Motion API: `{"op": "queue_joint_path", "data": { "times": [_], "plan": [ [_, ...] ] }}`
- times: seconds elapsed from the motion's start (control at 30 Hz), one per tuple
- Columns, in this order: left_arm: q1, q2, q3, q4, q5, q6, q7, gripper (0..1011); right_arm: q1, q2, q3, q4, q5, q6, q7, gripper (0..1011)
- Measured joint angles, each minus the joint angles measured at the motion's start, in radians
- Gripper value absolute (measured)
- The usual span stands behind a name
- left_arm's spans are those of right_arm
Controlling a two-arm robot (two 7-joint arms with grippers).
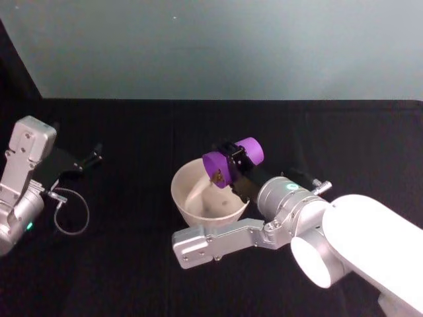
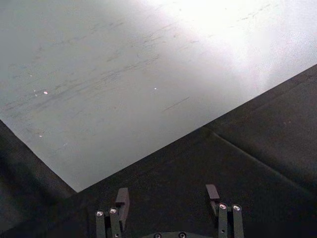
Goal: Pick up the cup and pour the mung beans from the cup into the bowl.
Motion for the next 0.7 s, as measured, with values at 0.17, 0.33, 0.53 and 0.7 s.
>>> {"op": "queue_joint_path", "data": {
  "times": [0.17, 0.33, 0.53, 0.7],
  "plan": [
    [0.000, 0.000, 0.000, 0.000, 0.000, 0.000, 0.000, 1000, -0.001, -0.005, -0.001, 0.000, -0.023, -0.004, 0.008, 737],
    [0.000, 0.000, 0.000, 0.000, 0.000, 0.000, 0.000, 1000, -0.006, -0.011, 0.004, 0.000, -0.038, -0.010, 0.012, 736],
    [0.000, 0.000, 0.000, 0.000, 0.000, 0.000, 0.000, 1000, -0.014, -0.018, 0.013, 0.000, -0.053, -0.019, 0.018, 736],
    [0.000, 0.000, 0.000, 0.000, 0.000, 0.000, 0.000, 1000, -0.020, -0.023, 0.019, 0.000, -0.066, -0.027, 0.020, 736]
  ]
}}
